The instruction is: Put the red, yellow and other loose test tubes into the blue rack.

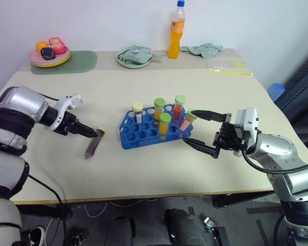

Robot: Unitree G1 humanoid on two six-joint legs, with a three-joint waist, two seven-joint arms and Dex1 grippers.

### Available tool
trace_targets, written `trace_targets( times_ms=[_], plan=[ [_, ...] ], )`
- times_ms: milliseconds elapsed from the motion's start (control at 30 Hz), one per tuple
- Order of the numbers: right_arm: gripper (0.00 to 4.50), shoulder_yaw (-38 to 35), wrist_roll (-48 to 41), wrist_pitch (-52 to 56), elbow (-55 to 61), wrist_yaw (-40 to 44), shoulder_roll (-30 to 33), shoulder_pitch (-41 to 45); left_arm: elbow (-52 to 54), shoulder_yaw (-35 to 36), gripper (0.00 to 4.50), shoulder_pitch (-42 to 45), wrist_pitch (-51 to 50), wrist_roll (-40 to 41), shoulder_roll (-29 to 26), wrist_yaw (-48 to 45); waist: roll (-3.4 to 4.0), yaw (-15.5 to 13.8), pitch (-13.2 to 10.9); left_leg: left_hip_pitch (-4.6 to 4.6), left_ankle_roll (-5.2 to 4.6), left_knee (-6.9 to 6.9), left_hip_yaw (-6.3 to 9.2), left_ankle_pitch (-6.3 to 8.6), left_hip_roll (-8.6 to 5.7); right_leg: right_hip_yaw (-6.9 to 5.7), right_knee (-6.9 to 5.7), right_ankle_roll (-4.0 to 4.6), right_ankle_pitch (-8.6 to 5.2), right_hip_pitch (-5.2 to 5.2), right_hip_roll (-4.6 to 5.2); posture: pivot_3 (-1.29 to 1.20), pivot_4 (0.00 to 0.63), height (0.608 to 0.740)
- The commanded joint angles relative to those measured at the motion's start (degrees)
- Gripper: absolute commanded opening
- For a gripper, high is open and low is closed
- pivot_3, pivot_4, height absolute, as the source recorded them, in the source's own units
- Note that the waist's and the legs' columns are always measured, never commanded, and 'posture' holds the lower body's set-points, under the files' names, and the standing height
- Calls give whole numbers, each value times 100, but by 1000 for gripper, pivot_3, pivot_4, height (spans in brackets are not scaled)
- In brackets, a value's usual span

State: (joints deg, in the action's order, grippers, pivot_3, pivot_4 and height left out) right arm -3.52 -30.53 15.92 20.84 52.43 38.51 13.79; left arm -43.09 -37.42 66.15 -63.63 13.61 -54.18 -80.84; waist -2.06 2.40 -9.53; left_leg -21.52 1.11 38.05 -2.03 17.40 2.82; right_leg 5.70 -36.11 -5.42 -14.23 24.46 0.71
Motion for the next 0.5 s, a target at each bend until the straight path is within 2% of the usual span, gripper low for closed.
trace_targets(
  times_ms=[33,200,500],
  plan=[
    [4436,-122,-1,-79,124,-96,-73,34,-716,-72,4500,296,400,-515,281,-345,0,-3,0,0,0,0,0,0,0,0,0,0,0,0,0,0,150,740],
    [4436,-131,21,1,191,-171,-44,113,-1210,113,4500,431,535,-849,710,-560,-1,-7,0,-6,-1,5,1,0,0,1,1,-1,0,0,2,0,150,740],
    [4436,-124,103,22,148,-287,-42,244,-1275,318,4500,253,305,-1198,910,-565,-2,1,0,-5,-1,4,5,0,0,0,-2,-3,1,0,1,0,150,740]
  ],
)
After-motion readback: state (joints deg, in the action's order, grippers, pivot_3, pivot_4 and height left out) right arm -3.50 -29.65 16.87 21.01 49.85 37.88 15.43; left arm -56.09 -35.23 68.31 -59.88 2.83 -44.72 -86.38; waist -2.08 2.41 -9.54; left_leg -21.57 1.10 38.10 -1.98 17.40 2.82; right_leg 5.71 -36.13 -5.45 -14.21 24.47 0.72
